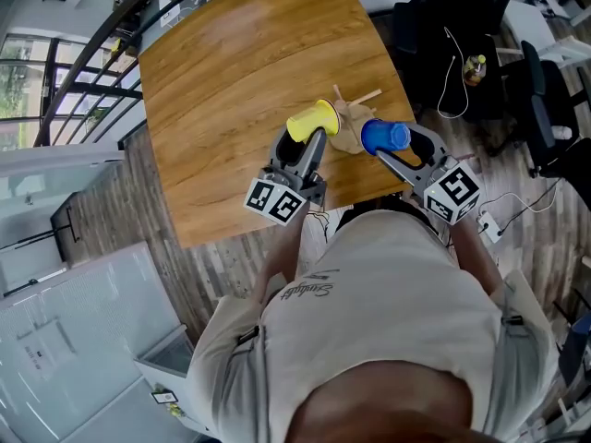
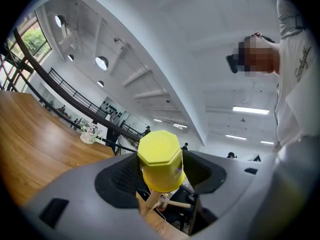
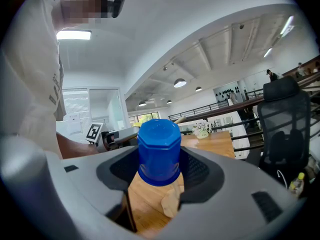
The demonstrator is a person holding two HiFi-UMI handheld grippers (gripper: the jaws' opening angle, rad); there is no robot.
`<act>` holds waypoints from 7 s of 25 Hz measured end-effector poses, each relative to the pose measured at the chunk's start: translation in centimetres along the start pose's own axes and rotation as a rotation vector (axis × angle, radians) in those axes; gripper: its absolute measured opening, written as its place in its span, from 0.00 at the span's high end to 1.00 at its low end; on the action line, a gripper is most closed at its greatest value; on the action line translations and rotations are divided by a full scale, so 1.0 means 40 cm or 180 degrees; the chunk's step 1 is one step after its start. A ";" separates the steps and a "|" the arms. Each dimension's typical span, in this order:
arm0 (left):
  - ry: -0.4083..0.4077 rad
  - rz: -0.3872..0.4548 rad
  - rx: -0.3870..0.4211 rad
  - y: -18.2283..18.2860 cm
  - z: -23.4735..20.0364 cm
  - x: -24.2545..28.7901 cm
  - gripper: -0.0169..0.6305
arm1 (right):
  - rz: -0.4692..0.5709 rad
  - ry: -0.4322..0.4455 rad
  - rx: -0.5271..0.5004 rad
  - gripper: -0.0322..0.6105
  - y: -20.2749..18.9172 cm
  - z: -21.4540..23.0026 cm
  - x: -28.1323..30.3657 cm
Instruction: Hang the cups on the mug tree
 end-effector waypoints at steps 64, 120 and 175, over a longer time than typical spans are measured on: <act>0.0297 0.0252 0.0532 0.136 0.050 -0.074 0.92 | 0.0495 -0.0275 -0.0030 0.58 0.150 0.120 -0.037; 0.0621 0.0430 0.0304 0.127 0.015 -0.131 0.92 | 0.0112 0.0274 0.0452 0.54 0.033 0.127 0.121; 0.0088 -0.0001 0.0608 0.200 0.133 -0.085 0.92 | 0.0214 -0.0250 -0.0444 0.96 0.212 -0.045 0.007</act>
Point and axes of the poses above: the fingertips, and each gripper's own axes: x forward along the fingers, z to its right, y out of its top, the point moved 4 cm from there along -x, backward along the fingers, and after that the axes turned 4 degrees about y, right-handed, at the moved point
